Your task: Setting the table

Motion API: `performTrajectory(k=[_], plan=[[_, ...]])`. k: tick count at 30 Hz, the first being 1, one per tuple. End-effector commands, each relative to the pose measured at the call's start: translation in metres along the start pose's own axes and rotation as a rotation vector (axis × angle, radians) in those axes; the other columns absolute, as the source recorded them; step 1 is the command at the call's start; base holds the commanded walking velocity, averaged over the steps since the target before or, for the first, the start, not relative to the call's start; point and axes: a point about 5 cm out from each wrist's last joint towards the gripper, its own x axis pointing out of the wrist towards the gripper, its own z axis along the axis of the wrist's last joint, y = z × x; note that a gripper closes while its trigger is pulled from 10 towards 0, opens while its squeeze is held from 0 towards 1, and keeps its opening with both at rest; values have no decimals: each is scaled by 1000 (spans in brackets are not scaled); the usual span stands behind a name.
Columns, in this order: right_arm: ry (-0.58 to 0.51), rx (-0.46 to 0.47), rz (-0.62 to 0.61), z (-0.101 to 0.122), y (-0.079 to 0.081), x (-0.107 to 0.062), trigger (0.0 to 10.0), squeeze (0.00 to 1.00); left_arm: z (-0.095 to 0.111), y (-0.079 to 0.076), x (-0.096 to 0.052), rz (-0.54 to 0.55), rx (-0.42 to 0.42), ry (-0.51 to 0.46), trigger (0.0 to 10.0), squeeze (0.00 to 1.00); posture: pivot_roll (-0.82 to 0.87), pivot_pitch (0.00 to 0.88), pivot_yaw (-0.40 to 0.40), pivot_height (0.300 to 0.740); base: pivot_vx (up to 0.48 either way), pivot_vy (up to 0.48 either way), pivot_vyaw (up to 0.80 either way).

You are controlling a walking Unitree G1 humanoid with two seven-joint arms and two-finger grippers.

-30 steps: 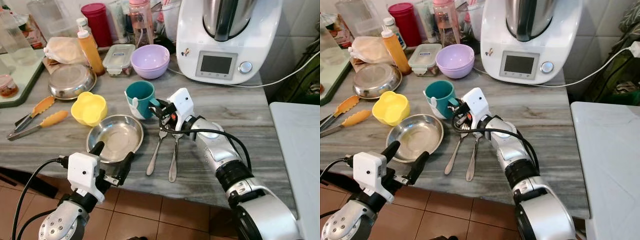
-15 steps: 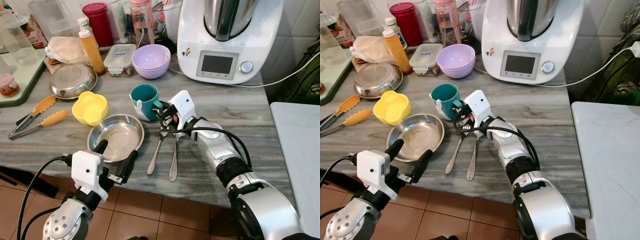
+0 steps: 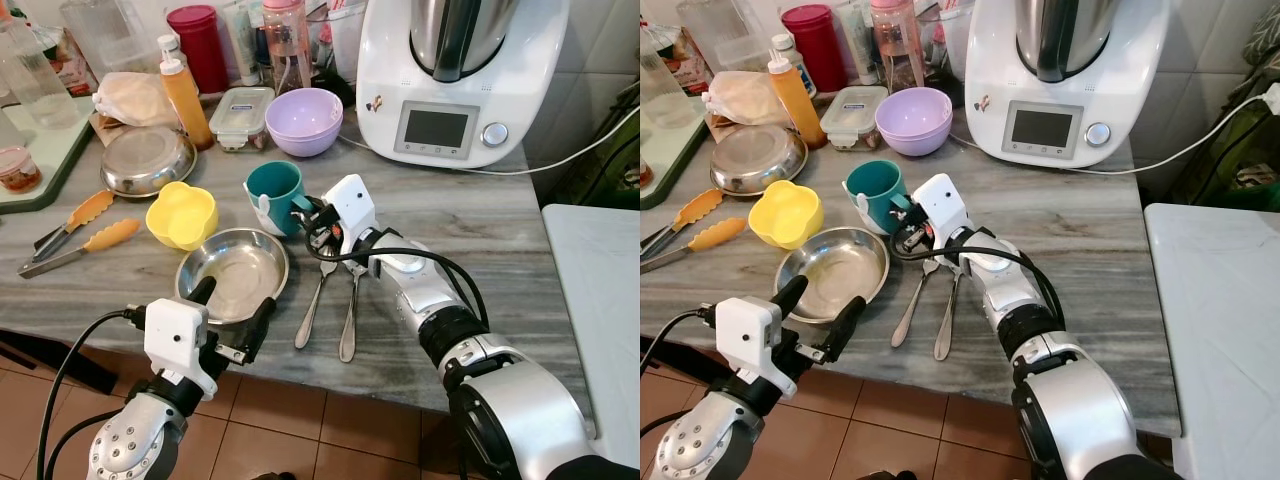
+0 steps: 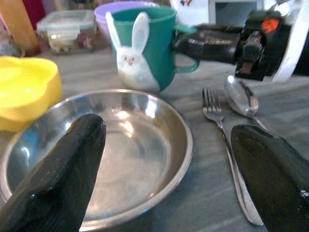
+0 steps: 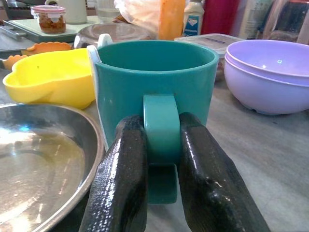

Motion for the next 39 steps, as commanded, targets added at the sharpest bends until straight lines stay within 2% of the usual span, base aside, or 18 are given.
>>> performTrajectory(k=[1,6,8,9,14,15,16,22,27,36,39], plan=[[-28,-22,8,10,3,7,10000,0,-3,1,-1,9,15,9,10000,0,5,152,91,740,0,0,0],[-13,-22,-7,6,3,5,10000,0,-4,-3,-1,8,13,8,10000,0,7,153,93,740,0,0,0],[-11,-23,-9,5,2,5,10000,243,-3,-8,0,5,12,5,10000,0,7,153,93,740,0,0,0],[-9,-22,-12,5,2,5,10000,510,-1,-12,1,2,12,0,10000,0,6,154,93,740,0,0,0],[-8,-21,-14,4,2,4,10000,510,1,-15,2,0,12,-3,10000,0,6,154,93,740,0,0,0],[-5,-21,-16,3,1,4,10000,886,3,-17,3,-1,13,-9,10000,0,6,154,93,740,0,0,0],[-4,-20,-16,3,2,4,10000,1000,7,-18,3,0,16,-16,10000,0,7,153,90,740,0,0,0],[-12,-33,-37,6,-2,4,10000,1000,20,-20,2,3,20,-36,10000,0,8,152,90,740,0,0,0],[-35,-33,-37,11,-4,5,10000,1000,23,-21,1,-4,22,-39,10000,0,8,152,90,740,0,0,0],[-120,-49,-16,22,-5,3,10000,1000,12,-14,4,-5,20,-9,10000,0,3,142,85,740,0,0,0],[-164,-51,-36,28,-10,0,10000,1000,9,-12,4,-3,19,-6,10000,0,-5,137,84,740,0,0,0]])
